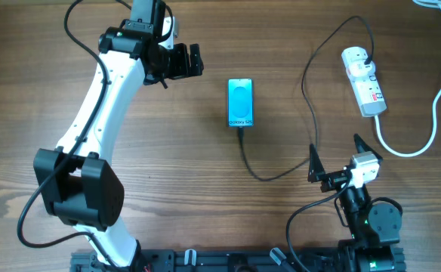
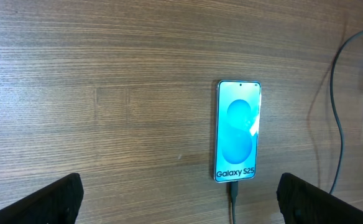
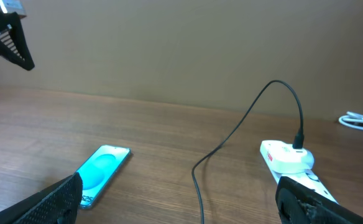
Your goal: Plug charger to phone and switch on socket
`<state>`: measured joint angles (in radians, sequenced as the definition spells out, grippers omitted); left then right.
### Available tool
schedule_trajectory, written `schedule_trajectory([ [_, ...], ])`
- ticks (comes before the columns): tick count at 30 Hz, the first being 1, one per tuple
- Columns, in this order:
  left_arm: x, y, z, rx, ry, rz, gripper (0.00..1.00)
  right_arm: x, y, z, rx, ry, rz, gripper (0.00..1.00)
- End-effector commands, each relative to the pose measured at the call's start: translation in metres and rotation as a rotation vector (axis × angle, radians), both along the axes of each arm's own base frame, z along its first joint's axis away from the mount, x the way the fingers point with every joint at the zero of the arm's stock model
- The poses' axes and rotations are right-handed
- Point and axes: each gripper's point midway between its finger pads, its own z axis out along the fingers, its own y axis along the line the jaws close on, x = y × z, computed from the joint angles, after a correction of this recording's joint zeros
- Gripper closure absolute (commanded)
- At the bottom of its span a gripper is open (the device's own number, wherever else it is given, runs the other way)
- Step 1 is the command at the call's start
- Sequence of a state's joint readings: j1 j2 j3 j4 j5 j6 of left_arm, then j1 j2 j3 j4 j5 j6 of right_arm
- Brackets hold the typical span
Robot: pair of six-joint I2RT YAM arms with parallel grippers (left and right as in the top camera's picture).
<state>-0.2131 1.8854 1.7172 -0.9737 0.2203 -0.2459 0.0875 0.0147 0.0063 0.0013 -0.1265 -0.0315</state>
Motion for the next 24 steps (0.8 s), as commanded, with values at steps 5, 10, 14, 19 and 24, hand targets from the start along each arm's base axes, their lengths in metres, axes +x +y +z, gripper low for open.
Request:
schedule_trajectory([
  [5, 0.0008, 0.0032, -0.005, 0.013, 0.008, 0.002, 0.0, 0.0013, -0.0103, 0.0012, 0.031, -0.001, -0.063, 0.0],
  [10, 0.0008, 0.0032, -0.005, 0.012, 0.008, 0.003, 0.0, 0.0013, -0.0105, 0.0008, 0.031, 0.0, -0.064, 0.0],
  [14, 0.0008, 0.0032, -0.005, 0.013, 0.008, 0.002, 0.0, 0.0013, -0.0109, 0.0011, 0.032, 0.0, -0.066, 0.0],
  [19, 0.0008, 0.0032, -0.005, 0.013, 0.008, 0.002, 0.0, 0.0012, -0.0102, 0.0015, 0.032, -0.002, -0.062, 0.0],
  [24, 0.0008, 0.0032, -0.005, 0.013, 0.008, 0.002, 0.0, 0.0014, -0.0112, 0.0016, 0.063, 0.003, -0.068, 0.0],
])
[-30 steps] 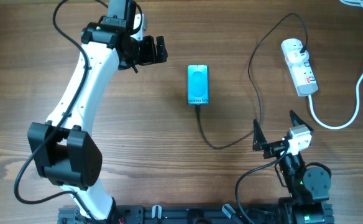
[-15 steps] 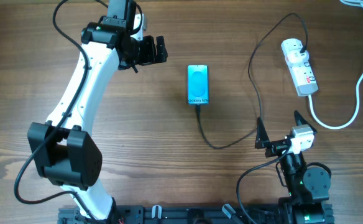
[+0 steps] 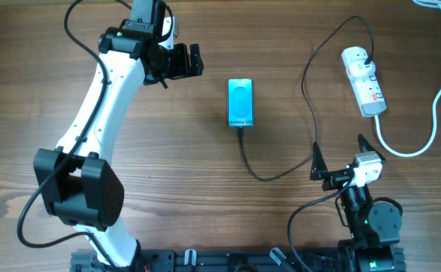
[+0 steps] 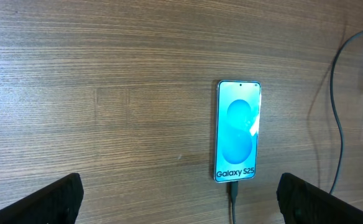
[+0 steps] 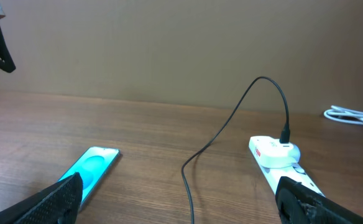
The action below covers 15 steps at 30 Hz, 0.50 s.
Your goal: Plug charger to phone and switch on socket
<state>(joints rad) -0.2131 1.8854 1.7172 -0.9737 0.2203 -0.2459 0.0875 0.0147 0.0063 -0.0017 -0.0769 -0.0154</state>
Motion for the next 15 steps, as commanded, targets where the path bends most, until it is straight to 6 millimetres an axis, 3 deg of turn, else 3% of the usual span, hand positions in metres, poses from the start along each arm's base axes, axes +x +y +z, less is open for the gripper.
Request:
schedule_trajectory([
  [1, 0.0008, 0.0032, -0.005, 0.013, 0.008, 0.002, 0.0, -0.0001, -0.0033, 0.0021, 0.051, -0.003, -0.022, 0.0],
  [15, 0.0008, 0.0032, -0.005, 0.013, 0.008, 0.002, 0.0, -0.0003, -0.0026, 0.0026, 0.045, -0.005, -0.017, 0.0],
])
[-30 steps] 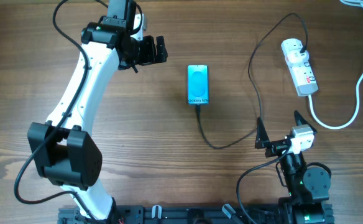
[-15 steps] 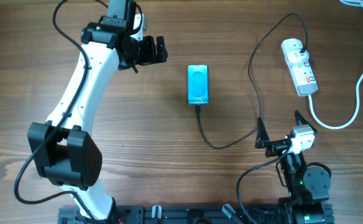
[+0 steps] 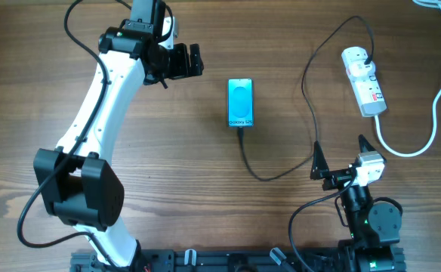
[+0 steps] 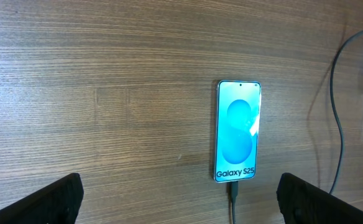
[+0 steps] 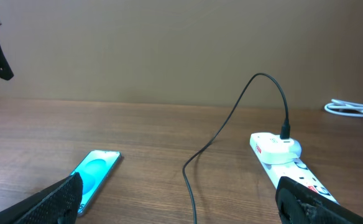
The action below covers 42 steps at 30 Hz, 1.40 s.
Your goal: Plug charger to phone and switch on socket
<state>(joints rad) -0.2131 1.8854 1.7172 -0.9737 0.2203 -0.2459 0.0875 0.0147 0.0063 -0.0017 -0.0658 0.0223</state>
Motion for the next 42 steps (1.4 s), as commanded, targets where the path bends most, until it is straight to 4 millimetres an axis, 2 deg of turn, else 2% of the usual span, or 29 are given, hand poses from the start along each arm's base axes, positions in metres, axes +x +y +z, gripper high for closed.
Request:
schedule_trajectory([
  [1, 0.001, 0.003, -0.005, 0.013, 0.008, 0.002, 0.0, -0.001, -0.001, 0.002, 0.007, -0.01, -0.006, 0.0],
  [23, 0.001, 0.004, -0.005, 0.022, 0.003, -0.002, 0.0, -0.001, -0.001, 0.002, 0.007, -0.01, -0.006, 0.0],
  [28, 0.012, 0.045, -0.008, 0.266, -0.057, 0.035, 0.0, 0.0, -0.001, 0.002, 0.007, -0.01, -0.006, 0.0],
  [32, 0.012, 0.046, -0.006, 0.274, -0.063, 0.039, 0.0, 0.0, -0.001, 0.002, 0.007, -0.01, -0.006, 0.0],
  [34, 0.01, 0.046, 0.002, 0.272, -0.076, 0.038, 0.0, -0.001, -0.001, 0.002, 0.007, -0.01, -0.006, 0.0],
  [36, -0.003, 0.049, 0.016, 0.274, -0.074, 0.037, 0.0, -0.001, -0.001, 0.002, 0.007, -0.01, -0.006, 0.0],
  [42, -0.032, 0.06, 0.086, 0.263, -0.213, 0.076, 0.0, 0.0, -0.001, 0.002, 0.007, -0.01, -0.006, 0.0],
])
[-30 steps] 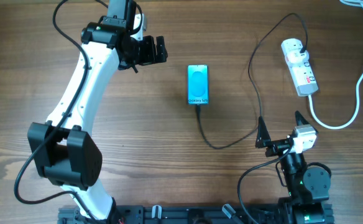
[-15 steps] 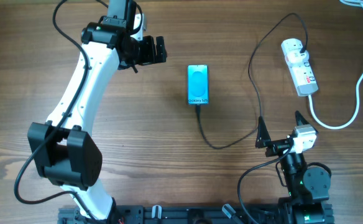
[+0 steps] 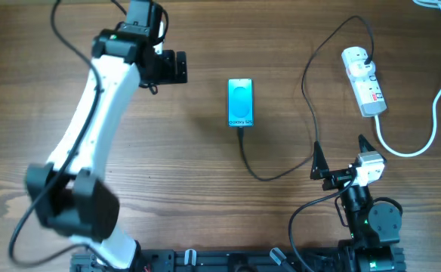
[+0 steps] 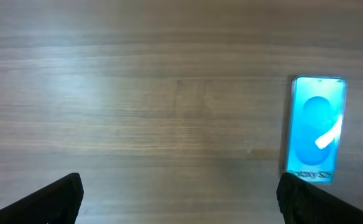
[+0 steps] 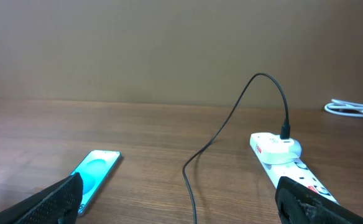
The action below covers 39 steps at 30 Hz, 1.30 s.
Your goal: Plug charger to phone and switch on socket
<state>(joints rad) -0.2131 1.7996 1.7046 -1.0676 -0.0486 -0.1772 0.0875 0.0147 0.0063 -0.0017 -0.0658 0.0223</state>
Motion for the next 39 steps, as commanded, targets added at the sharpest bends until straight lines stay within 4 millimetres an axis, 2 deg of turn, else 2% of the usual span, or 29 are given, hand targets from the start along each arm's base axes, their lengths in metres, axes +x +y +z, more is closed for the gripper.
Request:
schedule_trajectory([
  [1, -0.02, 0.011, 0.076, -0.009, -0.2, 0.006, 0.0, -0.001, -0.001, 0.002, 0.008, -0.01, -0.006, 0.0],
  [4, -0.039, 0.015, 0.09, -0.024, -0.266, 0.008, 0.0, -0.001, -0.001, 0.002, 0.007, -0.01, -0.006, 0.0],
  [7, -0.054, 0.021, 0.083, -0.032, -0.311, 0.015, 0.0, -0.001, -0.001, 0.002, 0.007, -0.01, -0.006, 0.0],
  [10, -0.073, 0.035, 0.061, -0.035, -0.328, 0.045, 0.0, -0.001, -0.001, 0.002, 0.007, -0.01, -0.006, 0.0],
  [14, -0.116, 0.063, 0.022, -0.053, -0.276, 0.112, 0.0, -0.001, -0.001, 0.002, 0.007, -0.01, -0.006, 0.0],
  [16, -0.139, 0.08, 0.011, -0.061, -0.255, 0.172, 0.0, -0.001, -0.001, 0.002, 0.007, -0.01, -0.006, 0.0],
  [19, -0.159, 0.09, 0.006, -0.096, -0.251, 0.215, 0.0, -0.001, -0.001, 0.002, 0.007, -0.01, -0.006, 0.0],
  [25, -0.166, 0.09, 0.003, -0.107, -0.262, 0.211, 0.0, -0.001, -0.001, 0.002, 0.007, -0.01, -0.006, 0.0],
  [27, -0.165, 0.084, 0.002, -0.113, -0.257, 0.155, 0.0, -0.001, -0.001, 0.002, 0.007, -0.01, -0.006, 0.0],
  [31, -0.154, 0.062, 0.002, -0.179, -0.275, 0.007, 0.0, -0.001, -0.001, 0.002, 0.007, -0.01, -0.006, 0.0],
  [35, -0.136, 0.049, 0.004, -0.247, -0.354, -0.047, 0.0, -0.001, -0.001, 0.002, 0.007, -0.01, -0.006, 0.0],
  [39, -0.134, 0.047, 0.003, -0.257, -0.462, -0.059, 0.0, -0.001, -0.001, 0.002, 0.007, -0.01, -0.006, 0.0],
])
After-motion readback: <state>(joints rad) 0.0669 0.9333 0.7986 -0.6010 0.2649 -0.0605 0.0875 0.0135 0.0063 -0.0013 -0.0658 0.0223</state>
